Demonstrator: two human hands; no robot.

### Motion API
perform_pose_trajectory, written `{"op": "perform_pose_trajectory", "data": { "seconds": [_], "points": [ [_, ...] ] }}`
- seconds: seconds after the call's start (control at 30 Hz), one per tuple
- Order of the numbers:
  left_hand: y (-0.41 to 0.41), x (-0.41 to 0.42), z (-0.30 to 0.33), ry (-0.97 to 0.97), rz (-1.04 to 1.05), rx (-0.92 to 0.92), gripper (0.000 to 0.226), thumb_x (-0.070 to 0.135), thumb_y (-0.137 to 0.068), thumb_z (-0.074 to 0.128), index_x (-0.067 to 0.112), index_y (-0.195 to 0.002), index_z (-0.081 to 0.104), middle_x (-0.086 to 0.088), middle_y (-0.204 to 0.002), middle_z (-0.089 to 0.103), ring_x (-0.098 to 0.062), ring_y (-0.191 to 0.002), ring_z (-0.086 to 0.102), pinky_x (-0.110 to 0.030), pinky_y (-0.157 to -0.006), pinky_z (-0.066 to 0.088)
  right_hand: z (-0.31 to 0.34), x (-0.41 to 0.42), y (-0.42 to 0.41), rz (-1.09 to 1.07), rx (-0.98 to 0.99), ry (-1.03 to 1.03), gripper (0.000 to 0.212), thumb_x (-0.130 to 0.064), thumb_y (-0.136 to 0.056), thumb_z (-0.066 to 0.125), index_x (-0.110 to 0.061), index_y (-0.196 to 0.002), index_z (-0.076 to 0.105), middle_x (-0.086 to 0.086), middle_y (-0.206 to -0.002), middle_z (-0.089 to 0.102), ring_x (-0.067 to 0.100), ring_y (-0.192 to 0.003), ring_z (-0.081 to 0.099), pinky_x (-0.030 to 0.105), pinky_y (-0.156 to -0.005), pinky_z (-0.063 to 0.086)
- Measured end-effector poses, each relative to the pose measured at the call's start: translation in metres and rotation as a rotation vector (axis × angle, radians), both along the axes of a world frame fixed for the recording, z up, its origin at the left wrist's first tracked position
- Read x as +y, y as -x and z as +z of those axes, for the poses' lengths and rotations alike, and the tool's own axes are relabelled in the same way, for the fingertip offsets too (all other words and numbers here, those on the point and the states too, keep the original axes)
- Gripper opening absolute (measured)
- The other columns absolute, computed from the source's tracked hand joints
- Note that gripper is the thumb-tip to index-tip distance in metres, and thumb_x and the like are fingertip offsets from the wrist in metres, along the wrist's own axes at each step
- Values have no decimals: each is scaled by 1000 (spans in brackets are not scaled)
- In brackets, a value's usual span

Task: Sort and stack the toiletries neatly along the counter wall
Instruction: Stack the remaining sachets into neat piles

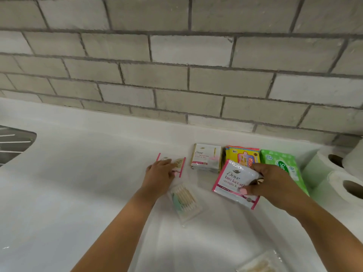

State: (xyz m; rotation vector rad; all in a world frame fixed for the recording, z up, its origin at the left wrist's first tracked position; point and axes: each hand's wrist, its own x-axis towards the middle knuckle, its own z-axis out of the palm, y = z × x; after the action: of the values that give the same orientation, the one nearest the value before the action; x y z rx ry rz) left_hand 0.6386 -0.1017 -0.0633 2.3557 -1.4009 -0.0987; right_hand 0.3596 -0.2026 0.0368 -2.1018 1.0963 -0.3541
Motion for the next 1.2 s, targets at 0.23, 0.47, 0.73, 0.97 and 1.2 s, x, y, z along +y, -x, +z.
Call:
{"op": "perform_pose_trajectory", "data": {
  "seconds": [0.23,0.47,0.73,0.97,1.2],
  "points": [
    [-6,-24,-7,3,-58,-32,37,26,-94,48,29,-131,54,4,-147,41,-15,-137,33,-26,-112,24,0,-1,-17,7,-46,-1,30,-12,-60,86,-12,-84,69,2,-80,72,23,-80,67,39,-75,52],
    [-14,-44,-6,-45,-55,-3,39,27,-96,45,28,-135,50,3,-150,36,-17,-139,30,-32,-117,22,-3,-6,-20,-4,-40,-15,28,-12,-60,85,-13,-83,69,6,-81,71,27,-80,66,41,-74,53],
    [-17,-47,-9,-41,-61,0,41,28,-96,47,28,-137,47,2,-151,34,-17,-141,26,-36,-118,20,-3,-6,-26,11,-11,-18,25,-11,-63,84,-13,-81,67,-4,-75,69,17,-70,64,29,-64,50],
    [0,-22,33,417,-29,596,39,45,-96,41,19,-106,68,1,-106,69,-18,-110,61,-29,-95,45,9,-12,-59,102,-11,-16,29,-13,-62,85,-10,-85,67,5,-83,70,17,-74,61,17,-62,43],
    [2,-17,70,354,-141,896,8,20,-88,62,17,-96,64,1,-91,71,-3,-72,69,-19,-63,56,17,-24,-138,149,-49,83,46,-17,-61,85,-15,-98,58,5,-95,62,19,-83,56,26,-66,41]
  ]
}}
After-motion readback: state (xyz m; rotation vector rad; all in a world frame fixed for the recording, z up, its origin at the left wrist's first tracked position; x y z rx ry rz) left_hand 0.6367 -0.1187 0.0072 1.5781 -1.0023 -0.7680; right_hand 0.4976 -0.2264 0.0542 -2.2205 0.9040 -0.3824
